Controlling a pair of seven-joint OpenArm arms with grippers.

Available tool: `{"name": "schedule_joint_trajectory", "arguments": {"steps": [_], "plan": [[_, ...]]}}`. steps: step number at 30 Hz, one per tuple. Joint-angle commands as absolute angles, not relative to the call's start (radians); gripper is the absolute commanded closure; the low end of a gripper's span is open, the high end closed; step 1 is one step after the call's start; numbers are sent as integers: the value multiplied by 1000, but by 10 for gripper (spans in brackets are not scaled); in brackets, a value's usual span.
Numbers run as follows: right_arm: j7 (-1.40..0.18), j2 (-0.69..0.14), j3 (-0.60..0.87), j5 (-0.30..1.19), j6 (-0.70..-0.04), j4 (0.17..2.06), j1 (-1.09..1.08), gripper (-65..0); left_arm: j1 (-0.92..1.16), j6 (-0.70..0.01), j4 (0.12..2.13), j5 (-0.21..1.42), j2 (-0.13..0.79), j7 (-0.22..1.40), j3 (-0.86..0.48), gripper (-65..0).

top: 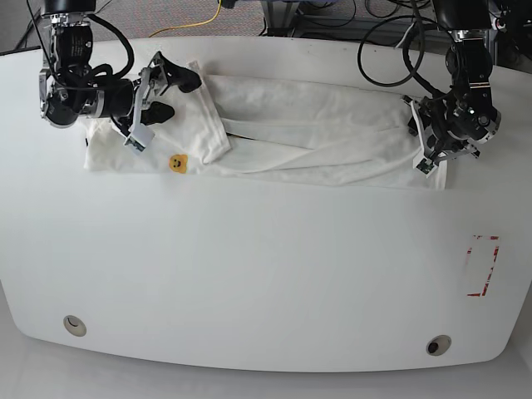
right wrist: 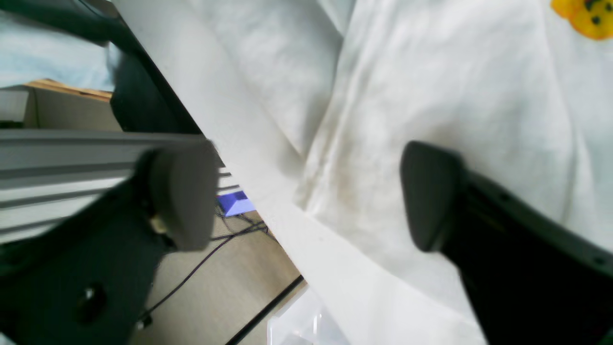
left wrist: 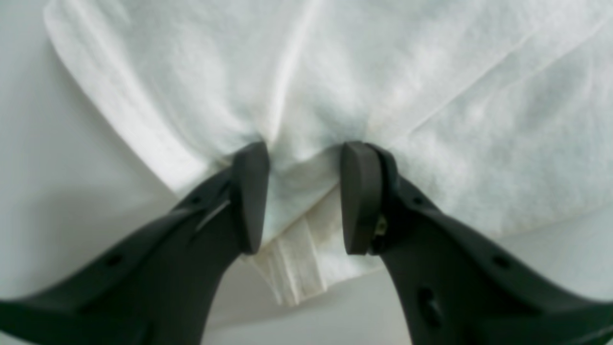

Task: Layout the t-shirt on the table in an organized manner, then fold the t-shirt properly
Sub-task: 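Fold the shirt end inward toward the middle with the right gripper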

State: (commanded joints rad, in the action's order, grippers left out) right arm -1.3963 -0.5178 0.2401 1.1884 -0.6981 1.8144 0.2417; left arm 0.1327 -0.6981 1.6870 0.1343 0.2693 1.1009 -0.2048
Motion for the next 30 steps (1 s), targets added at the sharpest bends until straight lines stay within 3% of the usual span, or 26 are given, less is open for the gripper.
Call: {"name": "schedule_joint_trajectory", "arguments": {"steps": [4, 8, 14, 21, 30], "plan": [[-1369, -503, 249, 1089, -698, 1808, 237, -185, 133, -698, 1712, 134, 269, 1102, -205, -239], [-1349, -458, 251, 966, -698, 1787, 239, -71, 133, -698, 1716, 133, 269, 1102, -206, -239], [-1247, -423, 245, 792, -698, 1692, 234, -130, 139, -698, 1719, 133, 271, 1102, -208, -239], [-1158, -420, 237, 631, -698, 1604, 199, -132, 139, -698, 1713, 130, 271, 1101, -208, -239], [-1079, -456, 237, 581, -698, 1508, 157, -132, 136, -698, 1712, 131, 271, 1102, -206, -239]]}}
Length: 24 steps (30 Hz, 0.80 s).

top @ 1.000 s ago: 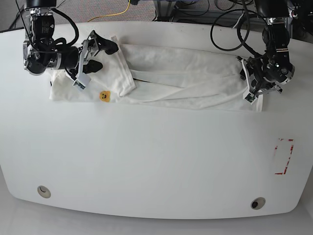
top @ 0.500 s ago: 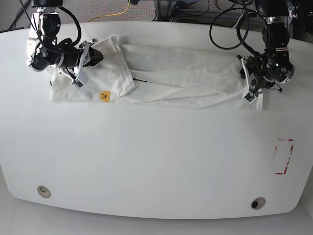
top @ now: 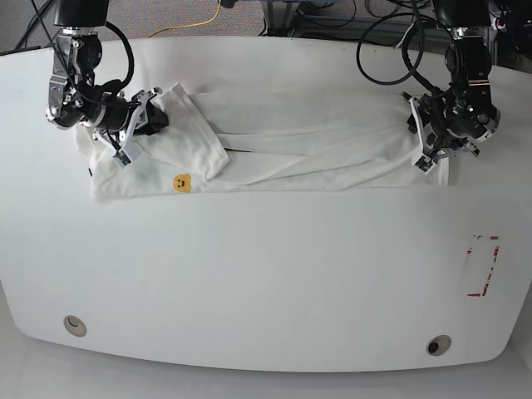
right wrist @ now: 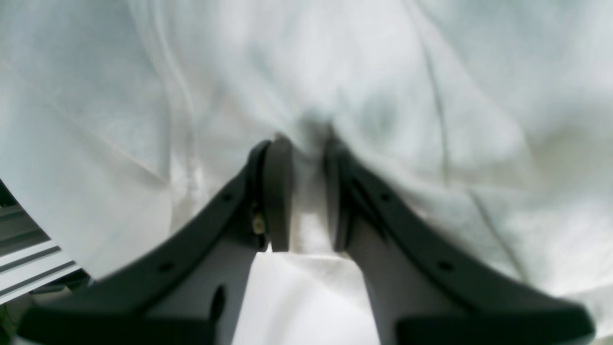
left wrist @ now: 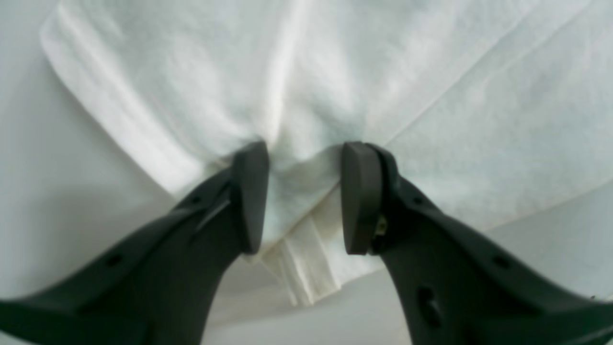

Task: Layout the t-shirt on the table in an organized manner, then fold the t-shirt properly
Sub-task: 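Fold the shirt end inward toward the middle with the right gripper, then grasp the opposite shirt end with the left gripper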

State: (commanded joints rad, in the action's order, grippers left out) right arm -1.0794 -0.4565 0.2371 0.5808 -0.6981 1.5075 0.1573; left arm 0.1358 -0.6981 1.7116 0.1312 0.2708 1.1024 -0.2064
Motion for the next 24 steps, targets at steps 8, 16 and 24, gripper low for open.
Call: {"name": "schedule_joint_trajectory", "arguments": {"steps": [8, 16, 24], "plan": [[-1081, -458, 240, 582, -698, 1509, 156, -130, 136, -698, 1833, 217, 272, 1171, -231, -240], [-1081, -450, 239, 582, -698, 1509, 157, -130, 90, -698, 1882, 407, 271, 1273, -412, -242], [-1081, -450, 239, 584, -698, 1509, 160, -130, 68, -698, 1765, 567, 274, 1296, -601, -243]]}}
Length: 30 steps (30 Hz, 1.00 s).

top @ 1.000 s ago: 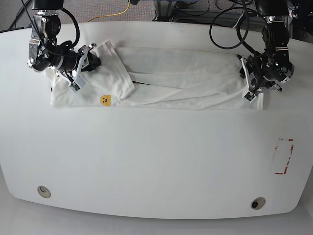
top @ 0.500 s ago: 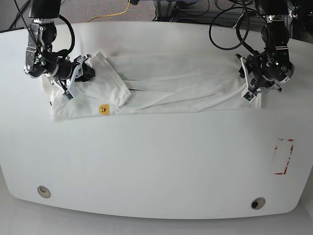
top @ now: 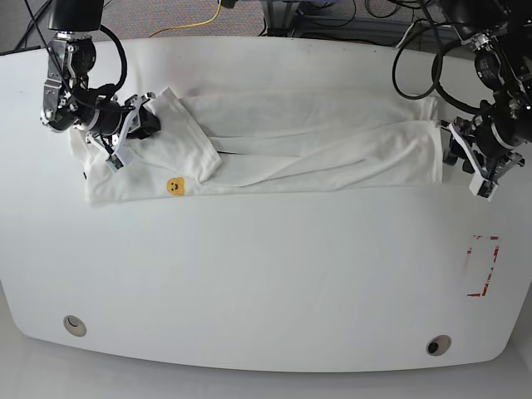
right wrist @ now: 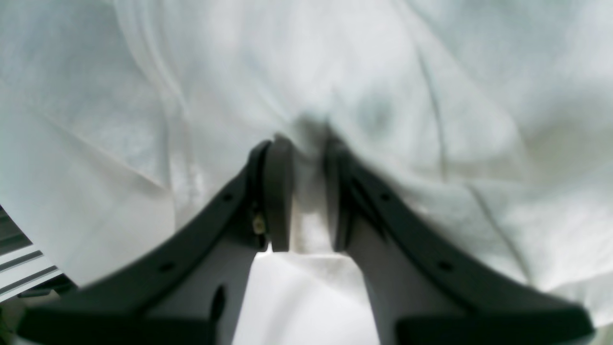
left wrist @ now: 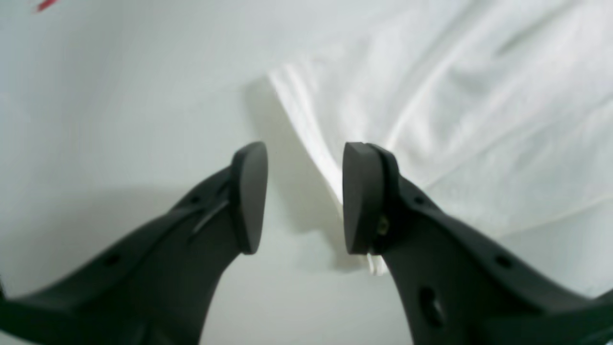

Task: Layout the t-shirt on the table in an organized manner, then fold the t-shirt properly
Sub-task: 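Grasp the opposite shirt end with the left gripper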

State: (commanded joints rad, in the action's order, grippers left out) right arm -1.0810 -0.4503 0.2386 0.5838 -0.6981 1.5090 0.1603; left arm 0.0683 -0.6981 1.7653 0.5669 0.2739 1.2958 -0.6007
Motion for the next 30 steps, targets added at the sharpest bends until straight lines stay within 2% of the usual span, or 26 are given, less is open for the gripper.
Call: {"name": "schedule_joint_trajectory", "arguments": {"steps": [3, 7, 9, 16, 30], "plan": [[-1081, -450, 239, 584, -698, 1509, 160, -130, 67, -698, 1679, 615, 275, 1294, -648, -267], [-1081, -450, 239, 584, -698, 1509, 160, -130, 50, -698, 1581, 661, 277, 1293, -687, -386], [-1081, -450, 239, 584, -698, 1509, 160, -130, 47, -698, 1546, 668, 277, 1293, -691, -410], [-1081, -437, 240, 584, -698, 1509, 160, -130, 39, -698, 1497, 670, 271, 1293, -685, -410], [-1081, -429, 242, 584, -698, 1509, 159, -130, 1, -698, 1368, 665, 248, 1233, -539, -408]]}}
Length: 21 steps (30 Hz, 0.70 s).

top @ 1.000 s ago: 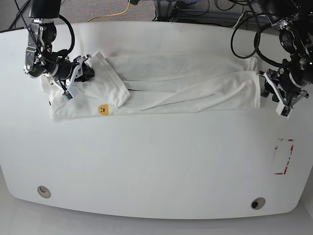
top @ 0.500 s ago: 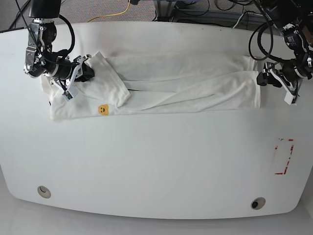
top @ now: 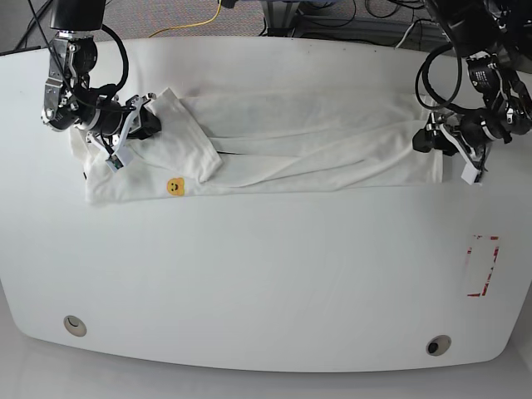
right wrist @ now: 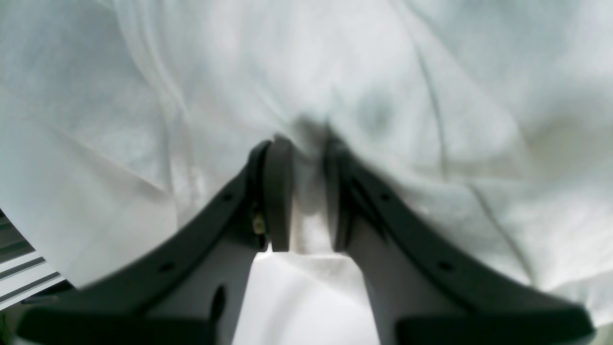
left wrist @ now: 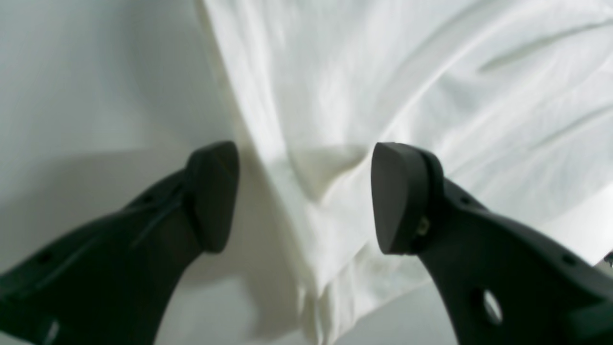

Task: Layout the t-shirt on the table in an organized manner, then fold the t-shirt properly
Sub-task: 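Grasp the opposite shirt end with the left gripper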

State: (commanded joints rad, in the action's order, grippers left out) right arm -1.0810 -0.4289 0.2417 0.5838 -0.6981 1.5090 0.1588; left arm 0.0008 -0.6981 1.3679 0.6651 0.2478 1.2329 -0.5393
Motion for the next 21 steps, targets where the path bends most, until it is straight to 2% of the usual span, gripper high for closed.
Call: {"name": "schedule_joint_trajectory", "arguments": {"steps": [5, 7, 8, 12, 15, 21], "plan": [[-1081, -429, 243, 584, -698, 1509, 157, -130, 7, -698, 1372, 665, 248, 1230, -492, -407], [-1081, -429, 243, 584, -698, 1509, 157, -130, 7, -698, 1372, 664, 248, 1230, -476, -387], [-1081, -429, 243, 584, -698, 1509, 156, -130, 7, -698, 1374, 664, 248, 1230, -469, -356], [-1081, -429, 243, 584, -698, 1509, 156, -130, 8, -698, 1386, 664, 248, 1230, -441, -158], [-1079, -429, 245, 585, -698, 1509, 156, -130, 12, -698, 1431, 664, 248, 1228, -417, -47], [-1079, -429, 245, 585, -698, 1509, 156, -130, 58, -698, 1604, 664, 252, 1228, -397, -44]]}}
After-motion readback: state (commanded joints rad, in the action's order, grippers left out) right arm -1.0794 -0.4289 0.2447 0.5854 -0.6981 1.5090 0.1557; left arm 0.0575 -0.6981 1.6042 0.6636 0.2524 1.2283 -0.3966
